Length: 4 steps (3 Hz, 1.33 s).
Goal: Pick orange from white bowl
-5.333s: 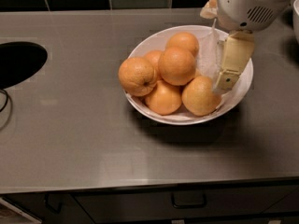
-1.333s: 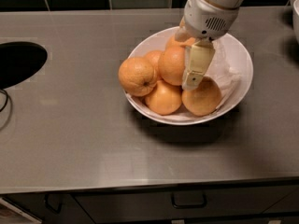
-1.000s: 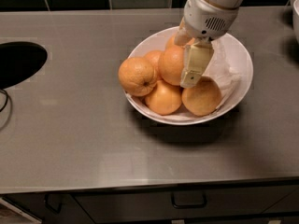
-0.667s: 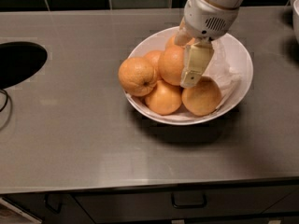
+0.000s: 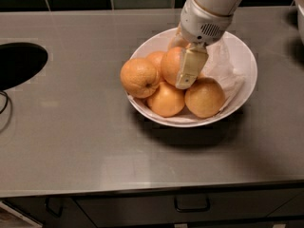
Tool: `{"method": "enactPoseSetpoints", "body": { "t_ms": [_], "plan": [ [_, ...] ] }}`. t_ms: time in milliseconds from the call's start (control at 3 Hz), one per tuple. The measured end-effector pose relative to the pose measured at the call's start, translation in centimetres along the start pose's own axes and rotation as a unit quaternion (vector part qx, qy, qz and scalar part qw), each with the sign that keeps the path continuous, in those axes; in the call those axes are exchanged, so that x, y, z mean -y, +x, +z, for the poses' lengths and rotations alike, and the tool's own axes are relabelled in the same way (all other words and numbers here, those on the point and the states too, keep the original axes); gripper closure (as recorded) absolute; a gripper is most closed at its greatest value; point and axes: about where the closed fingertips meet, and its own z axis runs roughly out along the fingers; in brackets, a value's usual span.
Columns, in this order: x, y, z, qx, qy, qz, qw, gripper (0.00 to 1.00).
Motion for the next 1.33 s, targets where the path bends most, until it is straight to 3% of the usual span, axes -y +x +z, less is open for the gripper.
{"method": "enactPoseSetpoints", "body": {
  "t_ms": [333, 1333],
  "plan": [
    [-0.09, -0.01, 0.28, 0.001, 0.002, 0.002, 1.0000, 0.29],
    [-0.08, -0.02, 0.28, 0.001, 0.002, 0.002, 1.0000, 0.94]
  ]
}}
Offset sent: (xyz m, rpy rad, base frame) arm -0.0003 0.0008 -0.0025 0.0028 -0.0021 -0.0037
